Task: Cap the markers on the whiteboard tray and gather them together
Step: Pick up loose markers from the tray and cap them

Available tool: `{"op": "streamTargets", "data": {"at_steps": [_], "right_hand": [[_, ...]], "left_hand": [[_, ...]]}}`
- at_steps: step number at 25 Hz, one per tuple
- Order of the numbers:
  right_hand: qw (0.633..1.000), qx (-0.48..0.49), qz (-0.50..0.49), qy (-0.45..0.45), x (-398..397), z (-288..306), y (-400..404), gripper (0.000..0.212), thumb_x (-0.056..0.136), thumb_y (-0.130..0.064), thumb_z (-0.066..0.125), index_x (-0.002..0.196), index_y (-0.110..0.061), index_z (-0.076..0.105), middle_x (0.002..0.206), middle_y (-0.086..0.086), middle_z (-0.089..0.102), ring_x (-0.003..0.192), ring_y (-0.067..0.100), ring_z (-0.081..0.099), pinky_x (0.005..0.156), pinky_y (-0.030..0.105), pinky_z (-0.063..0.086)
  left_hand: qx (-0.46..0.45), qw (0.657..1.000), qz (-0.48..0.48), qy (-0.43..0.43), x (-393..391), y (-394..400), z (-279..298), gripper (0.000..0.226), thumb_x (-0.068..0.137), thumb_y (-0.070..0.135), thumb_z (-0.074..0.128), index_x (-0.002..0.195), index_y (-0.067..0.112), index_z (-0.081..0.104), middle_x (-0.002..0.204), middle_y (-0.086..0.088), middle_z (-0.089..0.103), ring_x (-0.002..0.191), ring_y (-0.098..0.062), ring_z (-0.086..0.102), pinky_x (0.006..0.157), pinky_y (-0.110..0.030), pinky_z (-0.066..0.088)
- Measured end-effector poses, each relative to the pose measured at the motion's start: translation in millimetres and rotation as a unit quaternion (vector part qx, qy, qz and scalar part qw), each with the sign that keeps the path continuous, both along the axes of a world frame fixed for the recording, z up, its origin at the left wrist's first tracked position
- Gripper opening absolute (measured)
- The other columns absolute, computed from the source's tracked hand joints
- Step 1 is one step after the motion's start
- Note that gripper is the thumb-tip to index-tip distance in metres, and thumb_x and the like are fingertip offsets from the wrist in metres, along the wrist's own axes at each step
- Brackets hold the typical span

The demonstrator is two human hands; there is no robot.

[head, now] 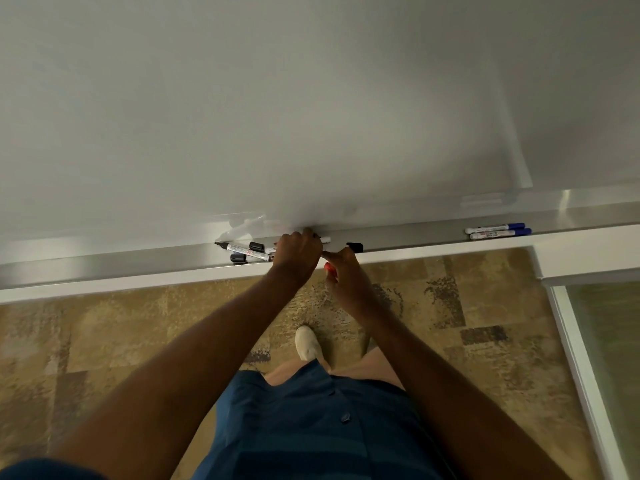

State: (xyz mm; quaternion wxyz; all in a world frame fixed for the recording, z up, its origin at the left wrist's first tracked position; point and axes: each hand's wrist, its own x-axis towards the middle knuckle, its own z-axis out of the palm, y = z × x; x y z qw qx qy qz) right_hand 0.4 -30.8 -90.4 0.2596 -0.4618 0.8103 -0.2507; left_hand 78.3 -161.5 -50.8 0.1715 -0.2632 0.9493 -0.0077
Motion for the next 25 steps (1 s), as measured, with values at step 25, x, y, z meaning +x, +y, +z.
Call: {"op": "streamTargets", "data": {"at_steps": [25], "right_hand": [[0.992,0.081,0.027,0.098,4,6,-1,0.070,0.096,0.003,0.056,0.155,-0.027,0.034,0.140,0.019,0.046,0.120,0.026,0.057,0.090,0.035,0.059]], "left_hand": [[-0.019,0.999,0.026,0.036,6,1,-4,0.019,0.097,0.016,0.052,0.112,0.014,0.064,0.103,-0.006,0.070,0.093,-0.027,0.069,0.076,-0.034,0.048]]}}
